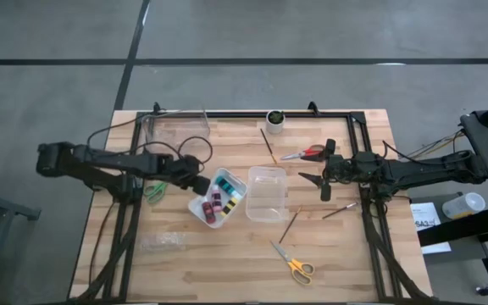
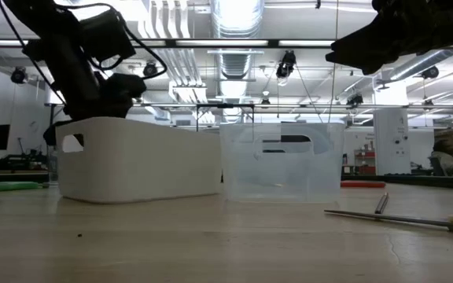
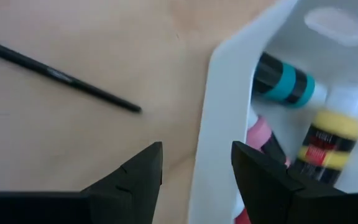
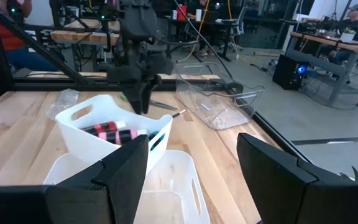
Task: Pick & Place Paint Supplies
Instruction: Put the silver paint brush into the bottom transparent bin
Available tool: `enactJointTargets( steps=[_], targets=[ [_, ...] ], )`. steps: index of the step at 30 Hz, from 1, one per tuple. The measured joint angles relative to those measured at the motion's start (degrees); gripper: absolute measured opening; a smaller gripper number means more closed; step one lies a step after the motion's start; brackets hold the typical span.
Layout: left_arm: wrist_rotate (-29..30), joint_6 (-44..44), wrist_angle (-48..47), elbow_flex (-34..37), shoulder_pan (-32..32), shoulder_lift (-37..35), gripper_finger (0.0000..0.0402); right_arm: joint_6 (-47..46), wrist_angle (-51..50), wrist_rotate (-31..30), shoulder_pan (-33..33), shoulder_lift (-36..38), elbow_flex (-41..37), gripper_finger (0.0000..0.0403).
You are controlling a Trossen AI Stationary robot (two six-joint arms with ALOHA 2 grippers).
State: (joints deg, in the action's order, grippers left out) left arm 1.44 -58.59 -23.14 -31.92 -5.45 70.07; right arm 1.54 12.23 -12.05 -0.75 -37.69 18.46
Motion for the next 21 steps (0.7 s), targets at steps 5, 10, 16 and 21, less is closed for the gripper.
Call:
enactJointTargets(
  steps=[5, 10, 16, 21],
  targets=[
    [-0.4, -3.29, 0.0, 0.0, 3.54, 1.06, 0.0195, 0.0, 0.0, -0.01, 0.01, 0.0, 0.0, 0.0244],
    [0.22, -8.51, 1.56, 0.02, 4.3, 1.06, 0.0195, 0.0, 0.0, -0.01, -0.01, 0.0, 0.0, 0.0244],
    [0.23, -13.07, 6.45, 0.02, 4.95, 1.92, 0.0195, 0.0, 0.0, 0.0, 0.0, 0.0, 0.0, 0.0244],
    [0.12, -17.12, 8.44, 0.0, 6.27, 3.98, 0.0195, 0.0, 0.0, 0.01, 0.01, 0.0, 0.0, 0.0244]
  ],
)
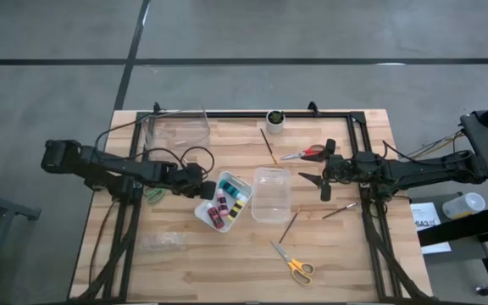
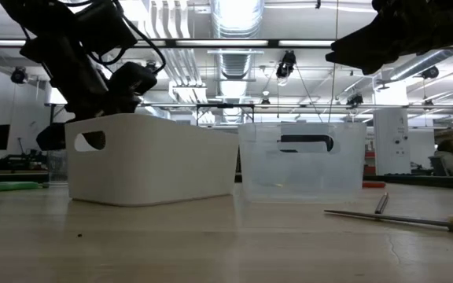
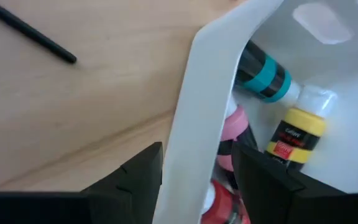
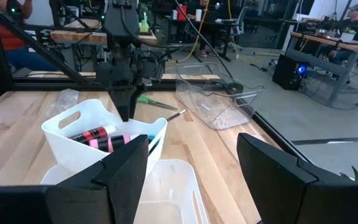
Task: Pick & Place Paint Supplies
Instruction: Put the silver paint brush into the bottom transparent bin
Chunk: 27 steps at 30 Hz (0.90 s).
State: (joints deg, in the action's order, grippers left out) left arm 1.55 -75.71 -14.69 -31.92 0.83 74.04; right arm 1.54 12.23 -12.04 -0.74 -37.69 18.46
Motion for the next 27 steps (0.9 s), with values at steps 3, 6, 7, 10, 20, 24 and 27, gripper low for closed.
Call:
enactJointTargets(
  steps=[3, 6, 7, 10, 20, 24, 27],
  targets=[
    [-2.43, 2.52, -0.12, 0.01, 0.1, 0.35, 0.0195, 0.0, 0.0, -0.01, -0.01, 0.0, 0.0, 0.0244],
    [-2.95, 5.66, -0.05, 0.0, 0.21, -0.07, 0.0195, 0.0, 0.0, -0.02, -0.01, 0.0, 0.0, 0.0244],
    [-2.87, 6.27, 0.1, 0.0, 0.21, -0.07, 0.0195, 0.0, 0.0, 0.0, 0.01, 0.0, 0.0, 0.0244],
    [-2.76, 6.5, 0.15, 0.0, 0.21, 0.13, 0.0195, 0.0, 0.0, -0.01, -0.02, 0.0, 0.0, 0.0244],
    [-2.66, 5.17, -0.31, 0.0, 0.21, 0.74, 0.0171, 0.0, 0.0, 0.0, 0.01, 0.0, 0.0, 0.0244],
    [-2.2, 3.83, -0.38, 0.0, 0.21, 0.74, 0.012, 0.0, 0.0, 0.0, -0.01, 0.0, 0.0, 0.0244],
    [-1.68, 3.48, -0.29, -0.04, 0.15, 0.74, 0.0086, 0.0, 0.0, 0.0, -0.02, 0.0, 0.0, 0.0244]
  ],
)
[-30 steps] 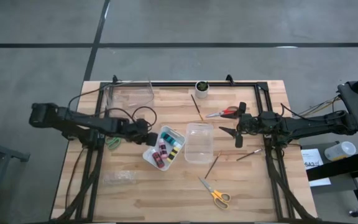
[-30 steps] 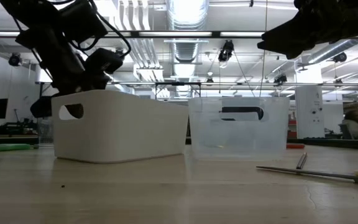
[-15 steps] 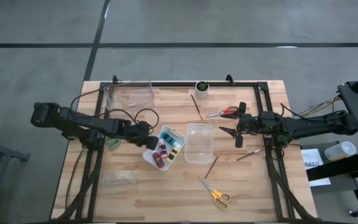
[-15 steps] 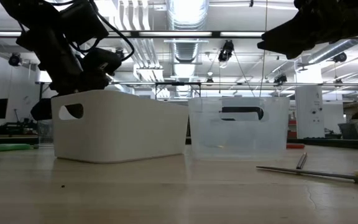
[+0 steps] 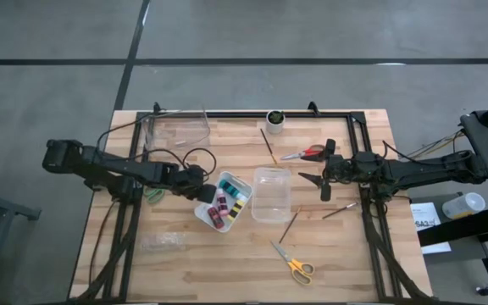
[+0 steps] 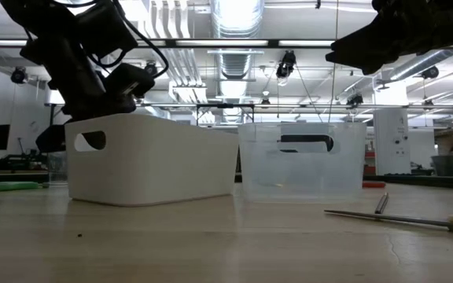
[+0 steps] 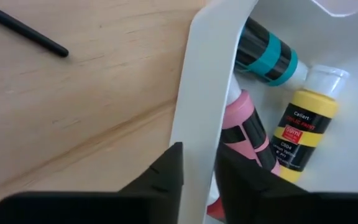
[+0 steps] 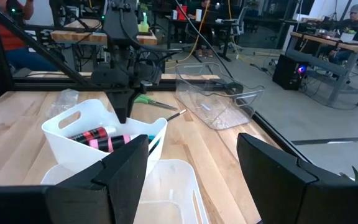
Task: Pick & Place Paint Supplies
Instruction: Put the silver paint brush into the bottom transparent bin
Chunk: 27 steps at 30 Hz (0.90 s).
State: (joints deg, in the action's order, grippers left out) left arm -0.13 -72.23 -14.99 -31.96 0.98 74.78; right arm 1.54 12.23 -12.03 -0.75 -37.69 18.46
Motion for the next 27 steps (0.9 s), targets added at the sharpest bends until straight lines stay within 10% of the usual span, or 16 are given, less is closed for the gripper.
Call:
enactJointTargets(
  steps=[11, 27],
  targets=[
    [1.98, -7.16, -0.55, -0.01, -0.27, -0.34, 0.0007, 0.0, 0.0, -0.02, 0.0, 0.0, 0.0, 0.0244],
    [4.64, -13.63, 1.64, -0.19, -0.31, -1.49, 0.0002, 0.0, 0.0, -0.02, 0.01, -0.02, 0.0, 0.0244]
  ],
)
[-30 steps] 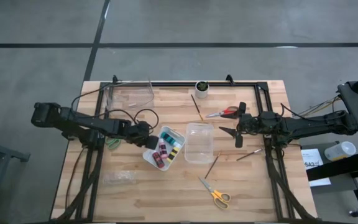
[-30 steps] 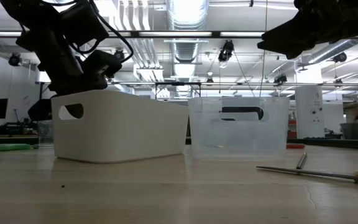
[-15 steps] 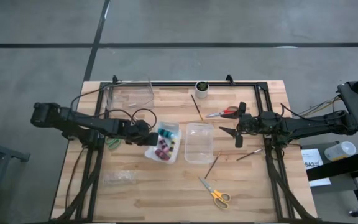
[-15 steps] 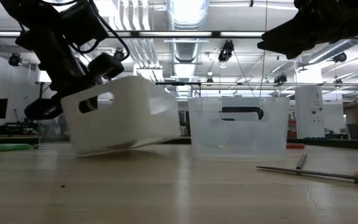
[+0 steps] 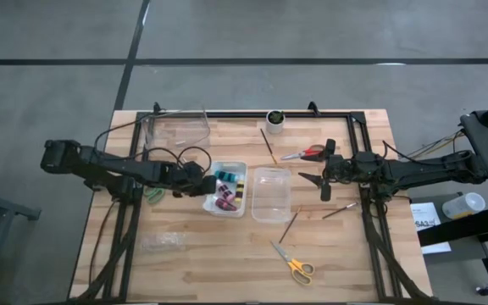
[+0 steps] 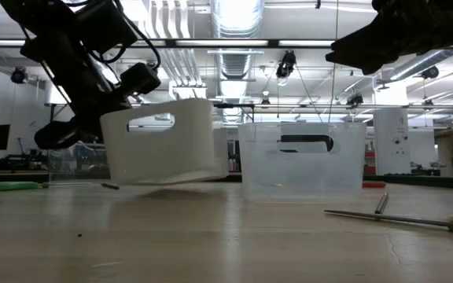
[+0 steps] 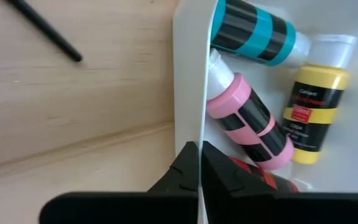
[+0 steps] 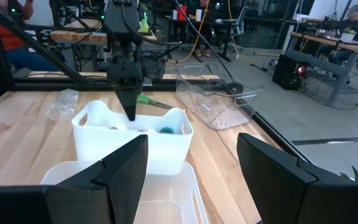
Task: Pick & Place Paint Supplies
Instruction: Put the silver paint brush into the bottom transparent bin
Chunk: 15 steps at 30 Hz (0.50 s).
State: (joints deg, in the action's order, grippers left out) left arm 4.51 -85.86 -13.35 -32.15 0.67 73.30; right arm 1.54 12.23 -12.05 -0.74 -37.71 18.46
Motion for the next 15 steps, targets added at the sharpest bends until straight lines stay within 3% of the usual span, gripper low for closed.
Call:
enactJointTargets(
  steps=[6, 15],
  targets=[
    [0.95, 4.06, -3.11, -3.16, 0.02, 0.0, 0.0014, 0.0, 0.0, 0.02, -0.01, 0.0, 0.0, 0.0244],
    [1.27, 2.89, -4.41, -4.32, 0.16, 0.15, 0.0084, 0.0, 0.0, 0.0, 0.0, 0.0, 0.0, 0.0244]
  ],
)
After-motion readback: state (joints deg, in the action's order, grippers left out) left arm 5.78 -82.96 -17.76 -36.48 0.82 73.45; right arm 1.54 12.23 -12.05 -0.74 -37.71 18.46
